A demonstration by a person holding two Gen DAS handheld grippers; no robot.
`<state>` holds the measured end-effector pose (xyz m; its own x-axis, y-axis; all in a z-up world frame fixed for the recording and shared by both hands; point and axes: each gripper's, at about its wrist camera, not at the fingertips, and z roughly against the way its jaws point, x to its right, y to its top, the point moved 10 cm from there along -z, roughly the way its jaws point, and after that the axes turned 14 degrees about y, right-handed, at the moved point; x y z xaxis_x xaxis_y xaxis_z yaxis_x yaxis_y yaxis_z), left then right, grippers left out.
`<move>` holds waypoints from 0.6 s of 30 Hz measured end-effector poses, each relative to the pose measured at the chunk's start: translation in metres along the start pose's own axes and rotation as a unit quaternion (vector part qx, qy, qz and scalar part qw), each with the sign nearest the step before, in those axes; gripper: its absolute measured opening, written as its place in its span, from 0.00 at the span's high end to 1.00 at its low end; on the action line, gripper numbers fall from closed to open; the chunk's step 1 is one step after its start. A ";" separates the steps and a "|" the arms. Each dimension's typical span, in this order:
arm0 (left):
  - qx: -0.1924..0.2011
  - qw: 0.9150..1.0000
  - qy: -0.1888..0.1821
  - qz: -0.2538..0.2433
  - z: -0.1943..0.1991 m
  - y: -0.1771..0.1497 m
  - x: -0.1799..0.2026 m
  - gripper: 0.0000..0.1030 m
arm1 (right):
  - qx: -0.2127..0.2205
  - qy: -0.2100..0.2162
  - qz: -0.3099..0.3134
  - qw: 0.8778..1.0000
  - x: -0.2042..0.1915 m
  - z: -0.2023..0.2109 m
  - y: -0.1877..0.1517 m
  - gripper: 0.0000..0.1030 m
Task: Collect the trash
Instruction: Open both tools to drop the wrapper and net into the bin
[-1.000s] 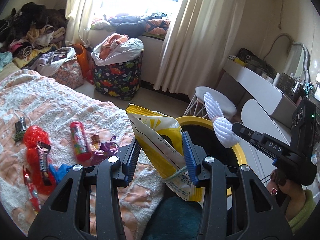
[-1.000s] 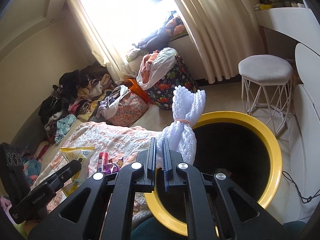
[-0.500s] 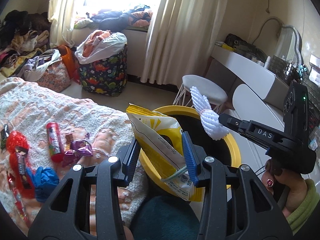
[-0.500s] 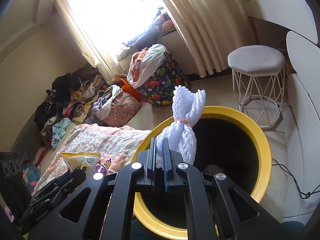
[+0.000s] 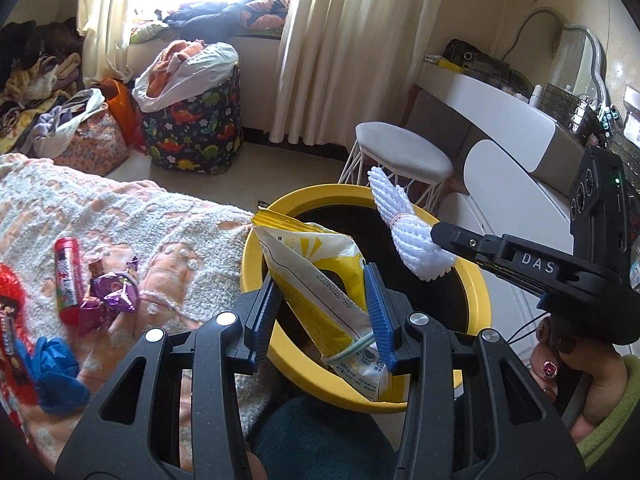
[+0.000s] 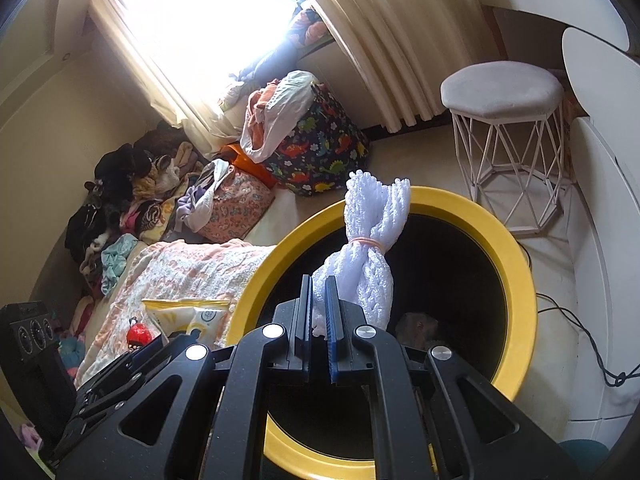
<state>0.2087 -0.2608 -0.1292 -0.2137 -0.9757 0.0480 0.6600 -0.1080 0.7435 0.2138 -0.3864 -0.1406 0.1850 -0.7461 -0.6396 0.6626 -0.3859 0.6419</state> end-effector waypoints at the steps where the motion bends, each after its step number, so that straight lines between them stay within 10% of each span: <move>1: -0.004 1.000 -0.001 0.000 -0.003 0.000 0.002 0.67 | -0.003 0.000 -0.002 1.000 0.001 -0.001 -0.001 0.94; 11: -0.022 1.000 -0.009 0.006 -0.029 0.001 0.012 0.66 | -0.026 0.007 -0.035 0.999 0.020 -0.009 -0.007 0.90; 15: -0.019 0.999 -0.012 0.026 -0.030 0.004 0.012 0.44 | -0.018 -0.005 -0.044 0.999 0.027 -0.006 -0.006 0.64; 18: -0.011 0.999 -0.002 0.031 -0.026 0.003 0.007 0.25 | -0.016 -0.013 -0.045 0.999 0.030 -0.005 -0.006 0.63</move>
<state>0.2280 -0.2730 -0.1440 -0.1741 -0.9800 0.0963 0.6882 -0.0512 0.7237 0.2196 -0.4039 -0.1656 0.1055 -0.7237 -0.6820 0.6981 -0.4345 0.5691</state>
